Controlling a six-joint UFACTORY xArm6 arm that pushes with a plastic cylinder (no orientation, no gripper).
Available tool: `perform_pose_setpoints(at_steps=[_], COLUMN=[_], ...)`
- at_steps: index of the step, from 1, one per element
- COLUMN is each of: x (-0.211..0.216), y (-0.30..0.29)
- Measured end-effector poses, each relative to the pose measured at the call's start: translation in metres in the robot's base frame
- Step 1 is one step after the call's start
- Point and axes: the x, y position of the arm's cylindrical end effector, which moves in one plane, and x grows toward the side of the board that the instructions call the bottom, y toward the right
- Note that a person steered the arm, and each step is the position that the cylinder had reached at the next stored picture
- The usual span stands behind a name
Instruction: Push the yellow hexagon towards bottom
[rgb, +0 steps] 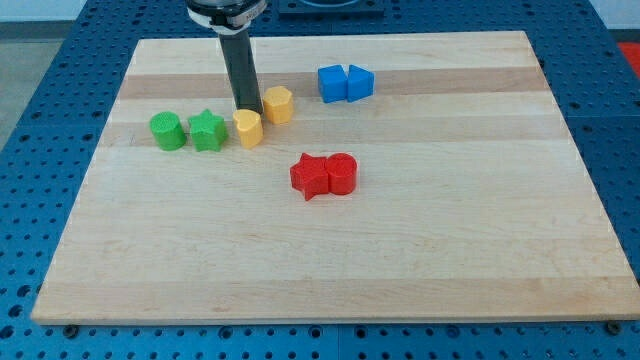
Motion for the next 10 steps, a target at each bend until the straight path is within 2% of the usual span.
perform_pose_setpoints(at_steps=[2,4,10], x=[-0.016,-0.038,-0.042], y=[0.000,0.027,0.054])
